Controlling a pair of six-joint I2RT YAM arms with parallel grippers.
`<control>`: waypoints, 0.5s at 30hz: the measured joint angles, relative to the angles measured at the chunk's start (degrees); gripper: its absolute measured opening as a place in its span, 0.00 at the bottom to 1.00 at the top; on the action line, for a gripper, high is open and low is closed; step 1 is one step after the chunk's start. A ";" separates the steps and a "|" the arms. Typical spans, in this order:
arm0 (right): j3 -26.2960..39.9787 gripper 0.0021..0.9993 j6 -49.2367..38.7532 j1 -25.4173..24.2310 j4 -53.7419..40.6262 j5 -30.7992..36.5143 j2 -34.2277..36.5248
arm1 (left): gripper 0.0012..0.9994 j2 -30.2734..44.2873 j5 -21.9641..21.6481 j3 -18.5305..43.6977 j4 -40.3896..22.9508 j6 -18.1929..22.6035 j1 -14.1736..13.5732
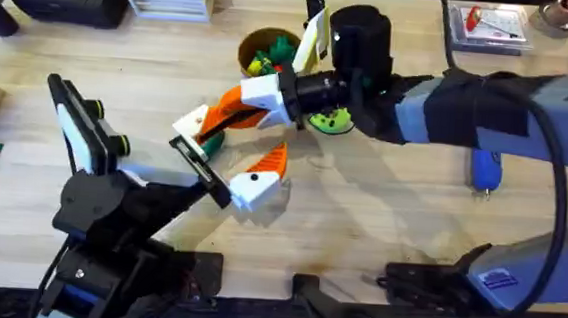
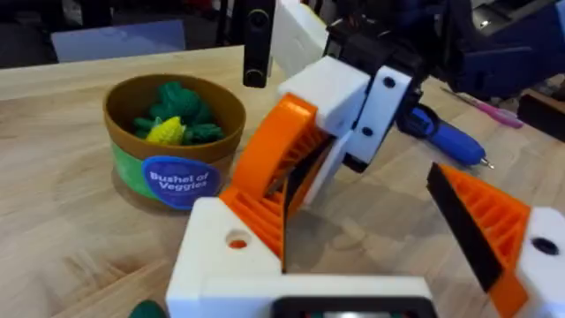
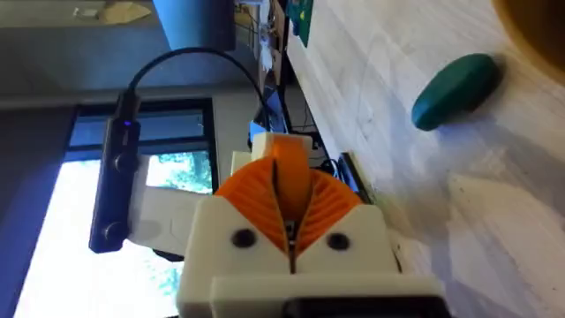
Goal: Pick up the gripper from the table and insert it into the empty holder that is missing its gripper. Then pick up a screw, insert it into the mounting hole, and use the screwdriver to tighten it. Finally, clean up the table by picking up the vegetable and placing it into the bucket.
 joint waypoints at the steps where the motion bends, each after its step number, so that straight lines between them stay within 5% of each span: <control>1: 0.00 0.00 -0.67 -0.22 -0.01 -0.94 0.00 | 0.99 -0.12 0.22 0.00 0.02 0.12 0.00; 15: 0.00 0.00 -2.96 -1.69 -0.12 -6.57 0.59 | 0.99 -0.12 3.18 0.02 0.24 1.18 -0.07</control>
